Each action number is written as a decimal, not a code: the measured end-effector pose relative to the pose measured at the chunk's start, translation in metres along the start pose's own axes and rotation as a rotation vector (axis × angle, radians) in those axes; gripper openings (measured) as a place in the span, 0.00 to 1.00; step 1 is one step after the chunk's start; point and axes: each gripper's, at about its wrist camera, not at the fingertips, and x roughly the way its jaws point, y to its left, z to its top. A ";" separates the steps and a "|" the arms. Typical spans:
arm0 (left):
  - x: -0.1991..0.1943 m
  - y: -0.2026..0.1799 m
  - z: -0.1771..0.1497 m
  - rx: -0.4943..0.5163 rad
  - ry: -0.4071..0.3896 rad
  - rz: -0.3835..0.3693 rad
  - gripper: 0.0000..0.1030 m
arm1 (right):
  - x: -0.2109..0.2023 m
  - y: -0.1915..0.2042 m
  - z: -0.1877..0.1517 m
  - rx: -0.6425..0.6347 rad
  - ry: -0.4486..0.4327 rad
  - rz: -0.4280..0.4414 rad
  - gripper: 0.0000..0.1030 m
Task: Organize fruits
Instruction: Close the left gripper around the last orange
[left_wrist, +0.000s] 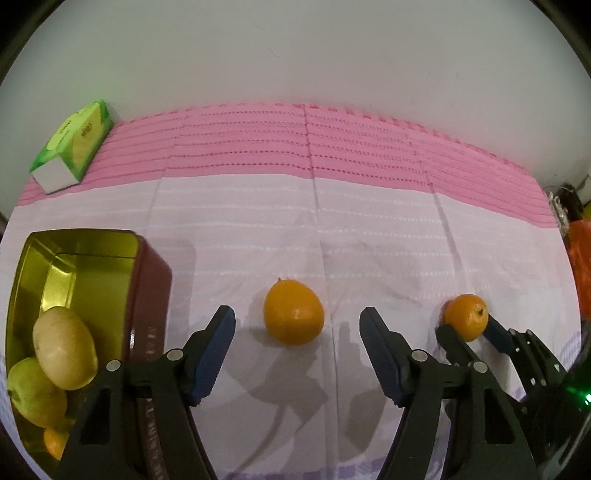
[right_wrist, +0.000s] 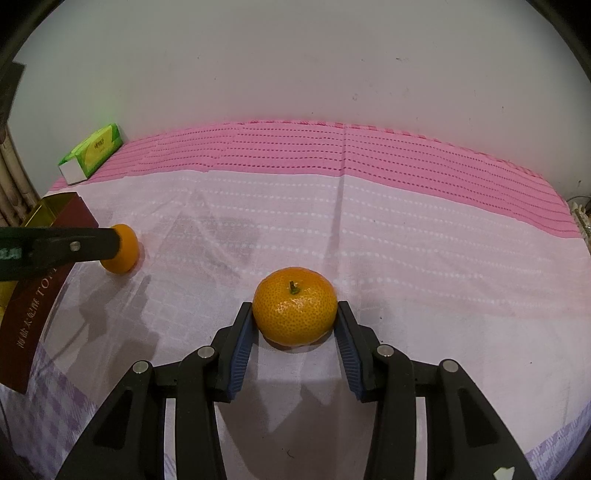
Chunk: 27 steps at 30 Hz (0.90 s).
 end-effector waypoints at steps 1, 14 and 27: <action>0.003 -0.002 0.000 0.004 0.004 0.003 0.67 | 0.000 0.000 0.000 0.000 0.000 0.000 0.40; 0.024 -0.007 -0.001 0.032 0.037 0.019 0.37 | 0.000 0.000 -0.001 0.001 -0.001 0.001 0.41; 0.007 -0.006 -0.021 0.036 0.026 0.017 0.37 | -0.001 0.001 -0.001 -0.004 0.001 -0.006 0.41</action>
